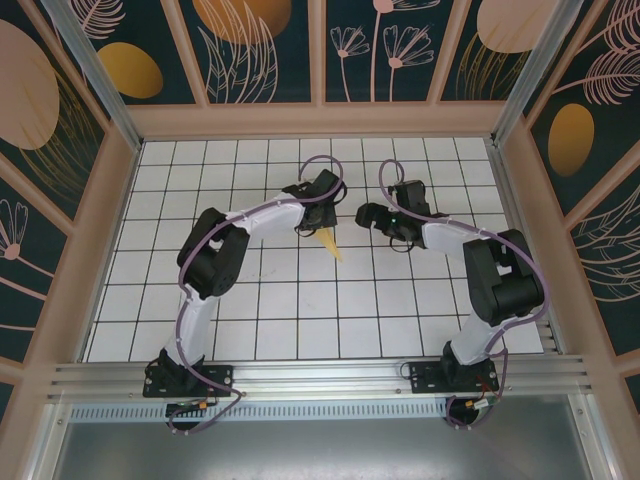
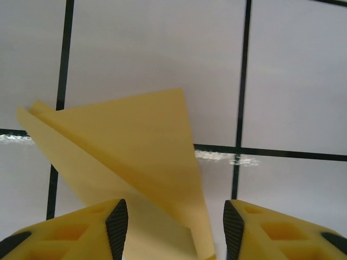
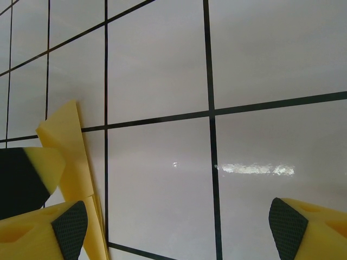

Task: Fold a paper plane with a square sheet of paper (pick it up from the middle)
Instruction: Move the paper plane to the top-center of the table.

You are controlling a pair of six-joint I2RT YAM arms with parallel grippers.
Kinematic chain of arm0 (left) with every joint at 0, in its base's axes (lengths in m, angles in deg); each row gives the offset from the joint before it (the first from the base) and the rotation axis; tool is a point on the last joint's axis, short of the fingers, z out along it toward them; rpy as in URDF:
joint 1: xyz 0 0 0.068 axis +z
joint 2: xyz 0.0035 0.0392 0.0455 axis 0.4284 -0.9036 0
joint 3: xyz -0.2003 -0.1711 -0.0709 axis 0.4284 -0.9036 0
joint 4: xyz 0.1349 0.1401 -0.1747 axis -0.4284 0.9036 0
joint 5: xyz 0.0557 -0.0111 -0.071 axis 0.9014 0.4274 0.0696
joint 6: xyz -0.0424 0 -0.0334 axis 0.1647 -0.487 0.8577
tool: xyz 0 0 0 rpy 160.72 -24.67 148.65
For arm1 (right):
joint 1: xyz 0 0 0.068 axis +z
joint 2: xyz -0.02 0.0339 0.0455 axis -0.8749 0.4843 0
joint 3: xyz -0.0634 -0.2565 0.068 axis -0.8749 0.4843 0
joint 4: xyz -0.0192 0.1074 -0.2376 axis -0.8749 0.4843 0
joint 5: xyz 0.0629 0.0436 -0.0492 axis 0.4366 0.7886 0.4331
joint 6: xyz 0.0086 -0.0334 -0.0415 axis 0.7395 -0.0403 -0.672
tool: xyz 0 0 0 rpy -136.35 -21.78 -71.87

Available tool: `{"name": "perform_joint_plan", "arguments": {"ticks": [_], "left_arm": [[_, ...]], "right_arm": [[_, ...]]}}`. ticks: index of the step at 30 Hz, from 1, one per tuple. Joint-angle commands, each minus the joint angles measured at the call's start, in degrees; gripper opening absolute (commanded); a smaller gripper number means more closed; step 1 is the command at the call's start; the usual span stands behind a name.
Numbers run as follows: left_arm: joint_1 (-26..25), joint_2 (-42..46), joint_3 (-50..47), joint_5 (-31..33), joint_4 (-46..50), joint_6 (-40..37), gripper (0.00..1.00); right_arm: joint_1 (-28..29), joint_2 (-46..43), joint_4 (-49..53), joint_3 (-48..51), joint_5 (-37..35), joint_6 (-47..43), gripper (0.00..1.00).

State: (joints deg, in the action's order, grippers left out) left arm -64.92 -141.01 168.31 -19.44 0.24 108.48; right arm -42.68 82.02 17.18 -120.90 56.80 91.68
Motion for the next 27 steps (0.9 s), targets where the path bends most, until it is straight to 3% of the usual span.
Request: {"name": "perform_joint_plan", "arguments": {"ticks": [1,27], "left_arm": [[-0.02,-1.22,2.23,2.22,5.95,0.88,0.50],[-0.04,8.87,-9.81,3.10,1.82,4.75,0.19]], "right_arm": [[-0.28,-1.35,-0.71,0.18,-0.24,0.54,0.89],[-0.18,1.66,1.37,-1.74,1.61,1.75,0.88]]}}
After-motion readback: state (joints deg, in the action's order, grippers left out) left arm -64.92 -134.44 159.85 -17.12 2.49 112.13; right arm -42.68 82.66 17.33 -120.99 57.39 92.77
